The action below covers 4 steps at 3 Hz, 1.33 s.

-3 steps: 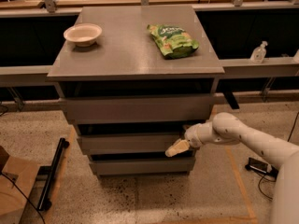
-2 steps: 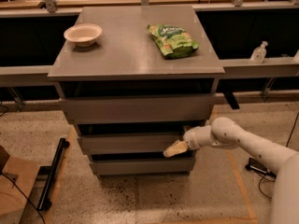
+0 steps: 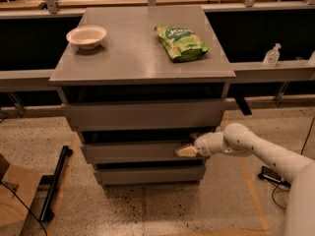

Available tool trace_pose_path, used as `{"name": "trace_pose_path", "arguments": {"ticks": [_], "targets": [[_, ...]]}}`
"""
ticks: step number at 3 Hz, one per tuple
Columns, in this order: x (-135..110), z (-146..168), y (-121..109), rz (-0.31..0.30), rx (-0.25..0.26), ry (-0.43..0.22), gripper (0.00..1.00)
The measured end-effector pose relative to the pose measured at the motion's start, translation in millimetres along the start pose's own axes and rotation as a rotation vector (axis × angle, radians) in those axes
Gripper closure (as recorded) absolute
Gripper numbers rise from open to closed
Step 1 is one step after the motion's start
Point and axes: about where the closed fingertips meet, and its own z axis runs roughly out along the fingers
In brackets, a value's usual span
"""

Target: Open middle drawer

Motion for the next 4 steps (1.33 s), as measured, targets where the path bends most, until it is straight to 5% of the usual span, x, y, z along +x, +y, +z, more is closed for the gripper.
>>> {"name": "trace_pose_path", "arguments": {"ticks": [2, 3, 4], "targets": [[-3.7, -3.4, 0.9, 0.0, 0.0, 0.0, 0.95], [-4.1, -3.8, 1.0, 0.0, 0.0, 0.0, 1.0], [10.5, -10.6, 26.9, 0.019, -0.027, 0.046, 1.0]]}}
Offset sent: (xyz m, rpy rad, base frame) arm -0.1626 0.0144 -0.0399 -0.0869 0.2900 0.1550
